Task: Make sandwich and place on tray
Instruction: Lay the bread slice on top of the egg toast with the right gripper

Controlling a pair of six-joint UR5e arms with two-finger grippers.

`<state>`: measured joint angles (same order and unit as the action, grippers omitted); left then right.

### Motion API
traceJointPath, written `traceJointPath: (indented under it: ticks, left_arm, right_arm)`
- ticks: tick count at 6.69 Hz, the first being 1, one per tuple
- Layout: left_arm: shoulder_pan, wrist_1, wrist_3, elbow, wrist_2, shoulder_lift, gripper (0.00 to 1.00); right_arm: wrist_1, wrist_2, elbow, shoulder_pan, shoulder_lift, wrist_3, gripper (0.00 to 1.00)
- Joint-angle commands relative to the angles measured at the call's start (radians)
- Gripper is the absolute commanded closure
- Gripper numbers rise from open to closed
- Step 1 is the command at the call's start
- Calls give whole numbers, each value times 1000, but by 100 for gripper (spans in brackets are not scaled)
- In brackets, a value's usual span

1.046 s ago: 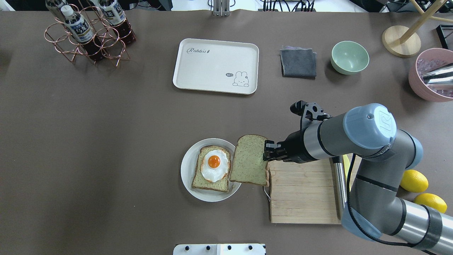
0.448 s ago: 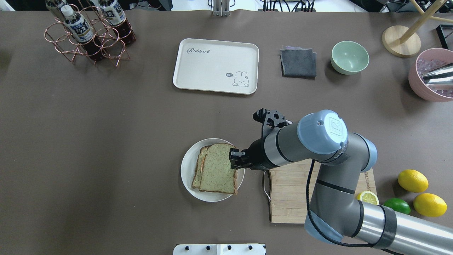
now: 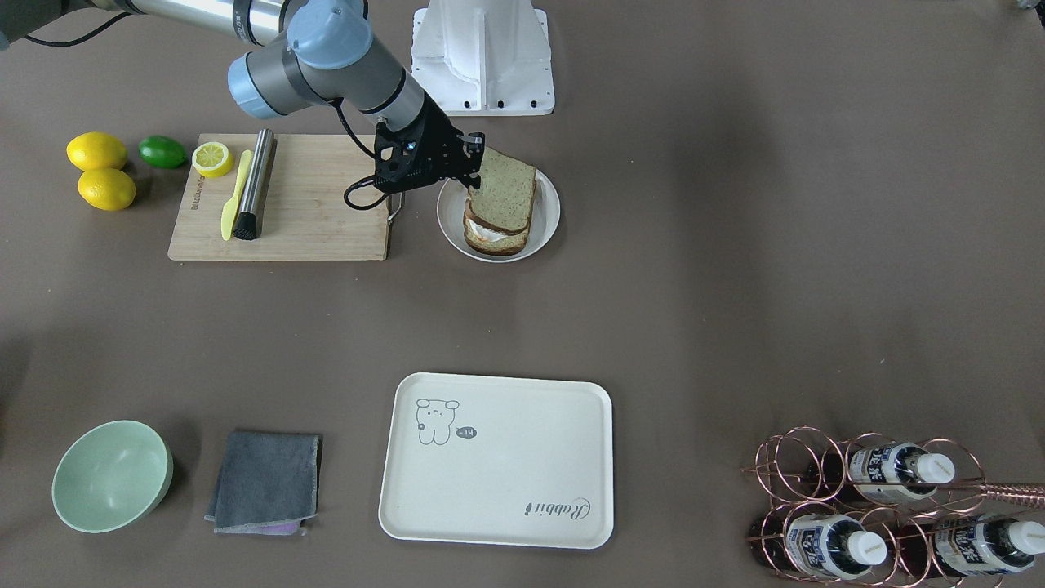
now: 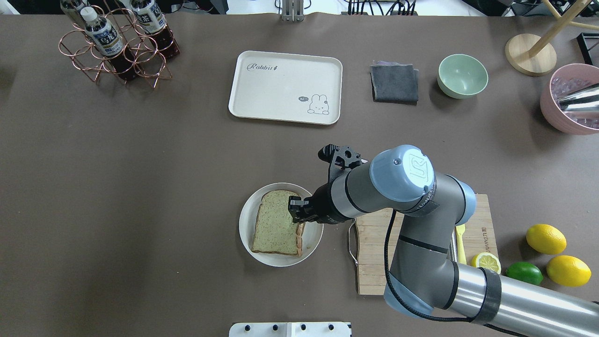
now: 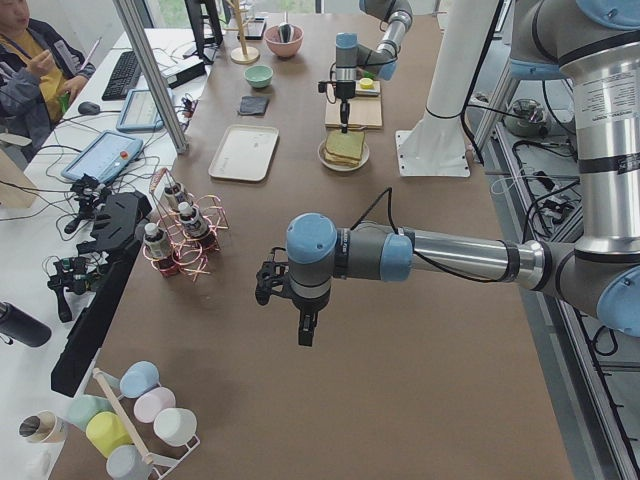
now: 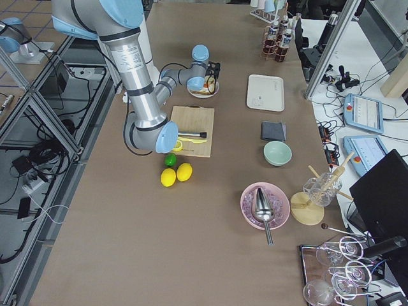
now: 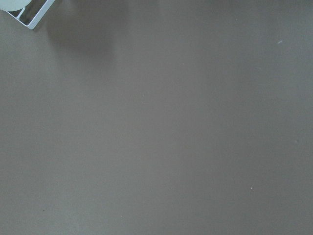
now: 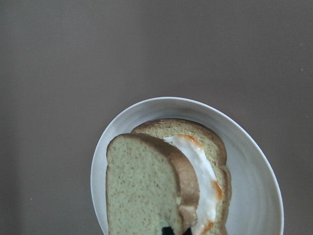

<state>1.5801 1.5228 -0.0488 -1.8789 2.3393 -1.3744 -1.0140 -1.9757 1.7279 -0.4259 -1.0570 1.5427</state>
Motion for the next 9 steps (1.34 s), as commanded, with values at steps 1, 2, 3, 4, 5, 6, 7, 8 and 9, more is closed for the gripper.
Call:
traceJointPath:
  ticks: [1, 2, 3, 4, 5, 6, 7, 8, 9]
  left_arm:
    - [0, 0, 1, -5, 0, 0, 3]
    - [0, 0, 1, -6, 0, -2, 3]
    - [0, 0, 1, -3, 0, 0, 3]
    - [0, 0, 1, -3, 0, 0, 3]
    - [0, -1, 1, -3, 0, 0, 3]
    - [0, 0, 0, -3, 0, 0, 3]
    - [1, 0, 0, -3, 0, 0, 3]
    - [1, 0, 1, -5, 2, 0, 3]
    - [0, -1, 10, -6, 24, -3, 3]
  right_arm:
    - [0, 3, -14, -2, 6, 2, 100]
    - [0, 12, -25, -2, 12, 14, 100]
    - [0, 14, -27, -2, 12, 22, 100]
    - [2, 23, -33, -2, 14, 34, 100]
    - [2, 24, -34, -2, 14, 34, 98]
    - [2, 29, -39, -1, 14, 34, 76]
    - [33, 35, -53, -1, 14, 34, 49]
    - [113, 40, -110, -1, 14, 36, 15]
    - [130, 40, -116, -1, 12, 56, 1]
